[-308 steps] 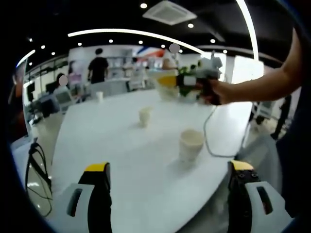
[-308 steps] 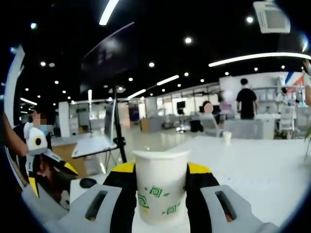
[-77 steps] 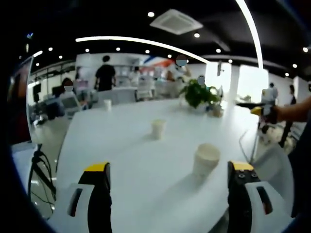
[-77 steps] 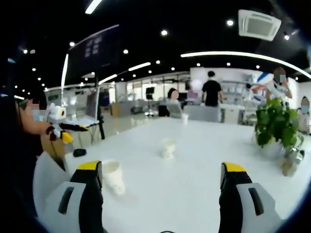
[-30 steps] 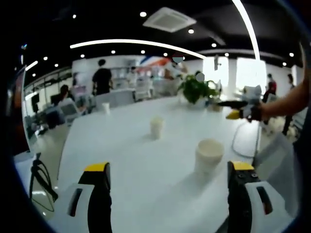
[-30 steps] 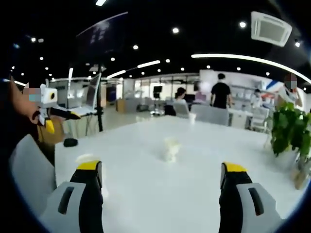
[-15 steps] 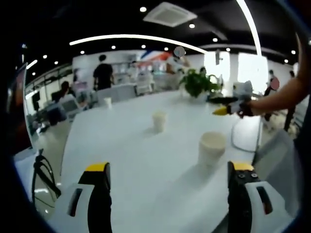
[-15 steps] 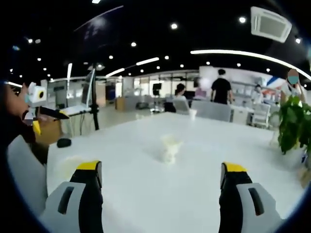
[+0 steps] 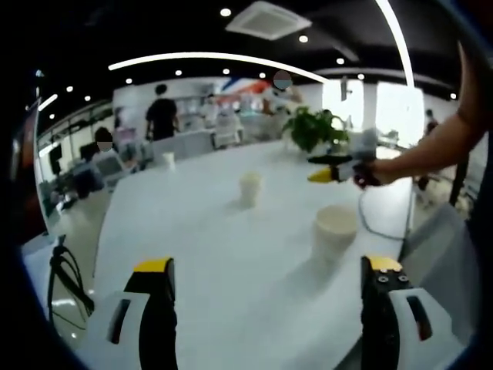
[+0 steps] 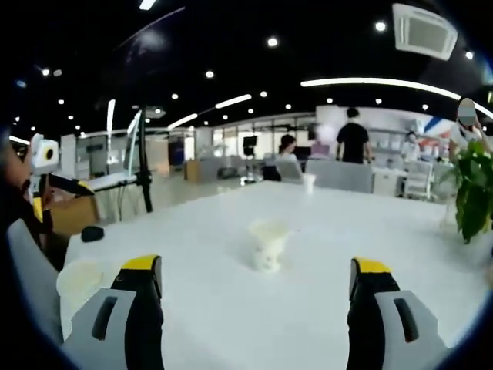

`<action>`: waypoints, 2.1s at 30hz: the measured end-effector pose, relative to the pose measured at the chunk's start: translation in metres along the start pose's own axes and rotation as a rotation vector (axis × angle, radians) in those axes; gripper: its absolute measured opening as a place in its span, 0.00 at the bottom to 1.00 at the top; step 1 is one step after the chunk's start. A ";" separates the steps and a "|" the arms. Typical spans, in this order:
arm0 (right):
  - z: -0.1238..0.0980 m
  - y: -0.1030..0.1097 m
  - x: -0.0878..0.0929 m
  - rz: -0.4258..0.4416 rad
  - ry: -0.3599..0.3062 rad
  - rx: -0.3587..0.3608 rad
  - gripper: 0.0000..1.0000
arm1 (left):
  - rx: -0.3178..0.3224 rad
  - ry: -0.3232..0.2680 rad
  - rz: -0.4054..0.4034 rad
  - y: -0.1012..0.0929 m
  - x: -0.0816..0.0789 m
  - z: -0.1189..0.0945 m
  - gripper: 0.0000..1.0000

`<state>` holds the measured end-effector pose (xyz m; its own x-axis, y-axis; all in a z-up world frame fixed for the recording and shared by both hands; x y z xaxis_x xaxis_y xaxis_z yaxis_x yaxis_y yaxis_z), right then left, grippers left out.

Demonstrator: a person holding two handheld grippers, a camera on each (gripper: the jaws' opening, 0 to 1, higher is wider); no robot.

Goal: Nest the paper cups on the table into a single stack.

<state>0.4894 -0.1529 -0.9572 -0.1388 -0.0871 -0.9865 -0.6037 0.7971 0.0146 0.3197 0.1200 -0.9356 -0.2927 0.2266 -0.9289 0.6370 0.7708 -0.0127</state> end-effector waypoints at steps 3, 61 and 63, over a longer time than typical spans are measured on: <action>0.011 -0.002 0.000 0.002 -0.013 -0.007 1.00 | -0.006 0.003 0.002 0.001 0.002 0.000 0.98; 0.165 -0.023 0.041 -0.024 0.149 -0.025 0.49 | -0.060 0.092 -0.031 0.008 0.034 -0.013 0.98; 0.164 -0.022 0.036 -0.013 0.129 -0.028 0.46 | -0.061 0.091 -0.035 0.008 0.034 -0.013 0.98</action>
<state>0.6264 -0.0757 -1.0202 -0.2301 -0.1747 -0.9573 -0.6275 0.7786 0.0087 0.3054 0.1419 -0.9624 -0.3791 0.2502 -0.8909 0.5819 0.8130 -0.0192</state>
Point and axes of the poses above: the point that each gripper's makers call its tool centre point, and the gripper's own axes: z roughly forward along the fingers, y roughly to its left, x roughly out of its underside, the point moved 1 cm from there along -z, roughly backward along the fingers, and after that the axes turned 2 degrees about -y, right-handed, at the moved point
